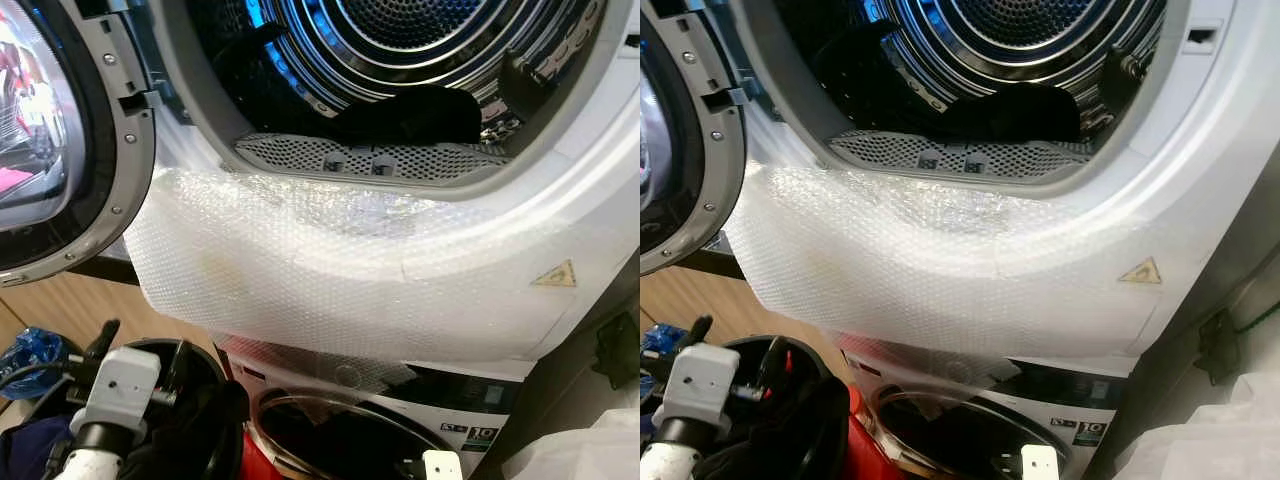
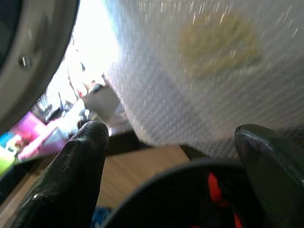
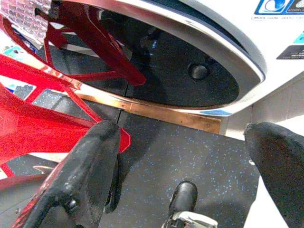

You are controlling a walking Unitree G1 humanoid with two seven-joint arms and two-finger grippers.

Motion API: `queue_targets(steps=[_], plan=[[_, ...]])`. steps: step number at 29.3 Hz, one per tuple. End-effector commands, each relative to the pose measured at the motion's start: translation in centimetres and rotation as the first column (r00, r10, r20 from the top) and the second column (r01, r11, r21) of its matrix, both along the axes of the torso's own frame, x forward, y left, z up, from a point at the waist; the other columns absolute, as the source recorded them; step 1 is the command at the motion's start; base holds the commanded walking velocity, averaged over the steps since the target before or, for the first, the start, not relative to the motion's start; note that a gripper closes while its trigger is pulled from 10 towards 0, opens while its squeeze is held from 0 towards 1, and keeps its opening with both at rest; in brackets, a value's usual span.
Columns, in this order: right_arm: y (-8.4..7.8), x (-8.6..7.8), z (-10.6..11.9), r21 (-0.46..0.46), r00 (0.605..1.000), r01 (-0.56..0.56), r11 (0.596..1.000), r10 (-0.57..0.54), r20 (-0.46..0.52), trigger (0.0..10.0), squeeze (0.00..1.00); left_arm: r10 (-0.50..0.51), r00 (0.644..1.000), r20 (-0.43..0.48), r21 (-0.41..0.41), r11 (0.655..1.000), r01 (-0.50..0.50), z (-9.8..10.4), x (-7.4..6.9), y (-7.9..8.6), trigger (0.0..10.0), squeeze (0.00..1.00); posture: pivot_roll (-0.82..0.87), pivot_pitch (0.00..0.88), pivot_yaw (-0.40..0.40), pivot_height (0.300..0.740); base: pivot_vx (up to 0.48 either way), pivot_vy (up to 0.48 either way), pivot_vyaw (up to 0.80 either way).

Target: Clothes washing

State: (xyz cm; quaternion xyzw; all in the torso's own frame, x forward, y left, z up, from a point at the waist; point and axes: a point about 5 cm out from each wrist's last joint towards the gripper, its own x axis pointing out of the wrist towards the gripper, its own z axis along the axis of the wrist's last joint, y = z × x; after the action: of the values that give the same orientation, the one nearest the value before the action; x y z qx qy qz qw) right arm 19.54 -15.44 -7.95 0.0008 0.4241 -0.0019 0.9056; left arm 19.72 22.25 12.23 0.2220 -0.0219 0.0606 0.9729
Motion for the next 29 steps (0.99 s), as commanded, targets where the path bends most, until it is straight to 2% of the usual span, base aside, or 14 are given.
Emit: queue_targets(steps=[1,3,6,7,8,9,10,13,19,22,23,26,28,29], plan=[[0.3,0.0,0.0,0.002,1.000,-0.017,1.000,0.017,-0.009,10.0,0.00,0.066,0.998,-0.024,-0.046,0.997,-0.067,-0.5,0.1,0.9,10.0,0.00,0.29,0.000,0.061,0.740,0.000,0.000,0.00],[0.1,0.1,0.0,0.000,1.000,-0.019,1.000,0.019,-0.007,10.0,0.00,0.135,0.991,-0.024,-0.160,0.978,-0.137,-0.7,0.2,1.4,10.0,0.00,0.30,0.000,0.048,0.740,0.000,0.000,0.00],[0.0,0.2,0.1,-0.004,1.000,-0.025,1.000,0.025,-0.005,10.0,0.00,0.189,0.982,-0.018,-0.198,0.962,-0.189,-0.8,0.1,1.9,10.0,0.00,0.30,0.000,0.041,0.740,0.000,0.000,0.00],[-0.1,0.3,0.1,-0.007,0.999,-0.032,0.999,0.032,-0.004,10.0,0.00,0.240,0.970,-0.027,-0.232,0.943,-0.240,-1.1,-0.1,2.4,10.0,0.46,0.31,0.000,0.034,0.740,0.000,0.000,0.00],[-0.1,0.3,0.1,-0.007,0.999,-0.032,0.999,0.032,-0.004,10.0,0.00,0.240,0.970,-0.027,-0.232,0.943,-0.240,-1.1,-0.1,2.4,10.0,0.46,0.31,0.000,0.034,0.740,0.000,0.000,0.00],[-0.2,0.4,0.2,-0.007,0.999,-0.032,0.999,0.032,-0.004,10.0,0.00,0.295,0.954,-0.044,-0.274,0.915,-0.295,-1.4,-0.4,2.9,10.0,1.00,0.31,0.000,0.031,0.740,0.000,0.000,0.00],[-0.3,0.4,0.2,-0.006,0.999,-0.033,0.999,0.033,-0.004,10.0,0.00,0.374,0.924,-0.073,-0.334,0.864,-0.377,-1.8,-0.9,3.7,10.0,1.00,0.31,0.000,0.031,0.740,0.000,0.000,0.00],[-0.3,0.4,0.2,-0.007,0.999,-0.040,0.999,0.040,-0.006,10.0,0.00,0.449,0.888,-0.101,-0.381,0.807,-0.452,-1.8,-1.3,4.8,10.0,1.00,0.32,0.000,0.024,0.740,0.000,0.000,0.00],[-0.2,0.5,0.2,-0.002,0.999,-0.049,0.999,0.049,-0.010,10.0,0.00,0.489,0.861,-0.137,-0.367,0.783,-0.503,-1.6,-1.2,5.8,10.0,1.00,0.33,0.000,0.021,0.740,0.000,0.000,0.00],[-0.2,0.6,0.3,0.001,0.999,-0.051,0.999,0.051,-0.007,10.0,0.00,0.536,0.836,-0.117,-0.281,0.789,-0.546,-0.1,-1.4,8.7,10.0,1.00,0.32,0.000,0.014,0.740,0.000,0.000,0.00],[-0.2,0.6,0.3,0.001,0.999,-0.051,0.999,0.051,-0.007,10.0,0.00,0.536,0.836,-0.117,-0.281,0.789,-0.546,-0.1,-1.4,8.7,10.0,1.00,0.32,0.000,0.014,0.740,0.000,0.000,0.00],[-0.4,0.7,0.3,-0.001,0.998,-0.059,0.998,0.059,-0.009,10.0,0.00,0.465,0.875,-0.135,-0.105,0.871,-0.479,1.1,-1.1,10.3,10.0,1.00,0.33,0.000,-0.002,0.740,0.000,0.000,0.00],[-0.6,0.7,0.3,-0.006,0.998,-0.065,0.998,0.065,-0.010,10.0,0.00,0.351,0.924,-0.151,0.013,0.936,-0.353,1.9,-0.8,10.8,10.0,1.00,0.34,0.000,-0.010,0.740,0.000,0.000,0.00],[-0.6,0.7,0.3,-0.006,0.998,-0.065,0.998,0.065,-0.010,10.0,0.00,0.351,0.924,-0.151,0.013,0.936,-0.353,1.9,-0.8,10.8,10.0,1.00,0.34,0.000,-0.010,0.740,0.000,0.000,0.00]])
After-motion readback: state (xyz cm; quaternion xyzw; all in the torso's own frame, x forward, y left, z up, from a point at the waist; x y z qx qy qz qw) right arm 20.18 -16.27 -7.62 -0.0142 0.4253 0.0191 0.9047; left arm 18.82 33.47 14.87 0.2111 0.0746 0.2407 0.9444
